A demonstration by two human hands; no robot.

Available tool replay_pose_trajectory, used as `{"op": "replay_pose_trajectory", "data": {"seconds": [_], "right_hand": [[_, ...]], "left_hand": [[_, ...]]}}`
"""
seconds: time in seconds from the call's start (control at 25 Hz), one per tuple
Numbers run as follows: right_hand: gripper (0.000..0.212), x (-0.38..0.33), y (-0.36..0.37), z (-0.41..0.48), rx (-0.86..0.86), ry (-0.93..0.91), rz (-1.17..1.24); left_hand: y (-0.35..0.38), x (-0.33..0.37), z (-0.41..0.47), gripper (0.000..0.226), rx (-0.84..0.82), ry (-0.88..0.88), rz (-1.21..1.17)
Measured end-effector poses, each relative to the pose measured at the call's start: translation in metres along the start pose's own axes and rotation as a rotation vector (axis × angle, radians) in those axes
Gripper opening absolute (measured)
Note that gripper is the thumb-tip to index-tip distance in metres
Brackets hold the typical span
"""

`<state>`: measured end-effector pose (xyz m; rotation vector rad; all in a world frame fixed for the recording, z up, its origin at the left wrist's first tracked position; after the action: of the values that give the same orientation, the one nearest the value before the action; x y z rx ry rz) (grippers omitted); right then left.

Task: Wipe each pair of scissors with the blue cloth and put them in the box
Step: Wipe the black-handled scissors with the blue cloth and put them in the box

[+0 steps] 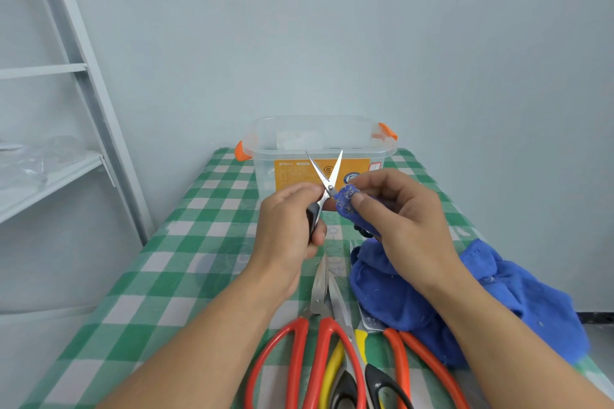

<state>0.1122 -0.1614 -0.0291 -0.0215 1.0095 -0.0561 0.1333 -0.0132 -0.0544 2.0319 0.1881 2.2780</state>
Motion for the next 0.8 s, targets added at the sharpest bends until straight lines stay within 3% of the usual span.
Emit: {"op": "replay_pose_trajectory", "data": {"seconds": [0.32, 0.6, 0.8], "right_hand": [[0.014, 0.007, 0.003, -0.001, 0.123, -0.023, -0.188], [0.005, -0.001, 0.006, -0.005, 0.19, -0.306, -0.523], [0.016, 0.002, 0.01, -0.006, 0.164, -0.401, -0.56]], "left_hand": [[0.011, -0.003, -0.004, 0.022, -0.058, 0.001, -0.111], [0.02, -0.004, -0.009, 0.025, -0.099, -0.005, -0.125], [0.019, -0.003, -0.01, 0.023, -0.099, -0.016, -0.191]]}}
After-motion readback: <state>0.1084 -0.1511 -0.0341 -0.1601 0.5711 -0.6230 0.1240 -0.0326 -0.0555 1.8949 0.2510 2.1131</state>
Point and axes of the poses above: each hand's wrist, its own z-axis towards the middle knuckle, its own y-axis out of the palm, x = y × z, the point moved 7 cm from there along z, towards the middle knuckle, and after that the axes turned 4 degrees about z, right-handed, at the moved point
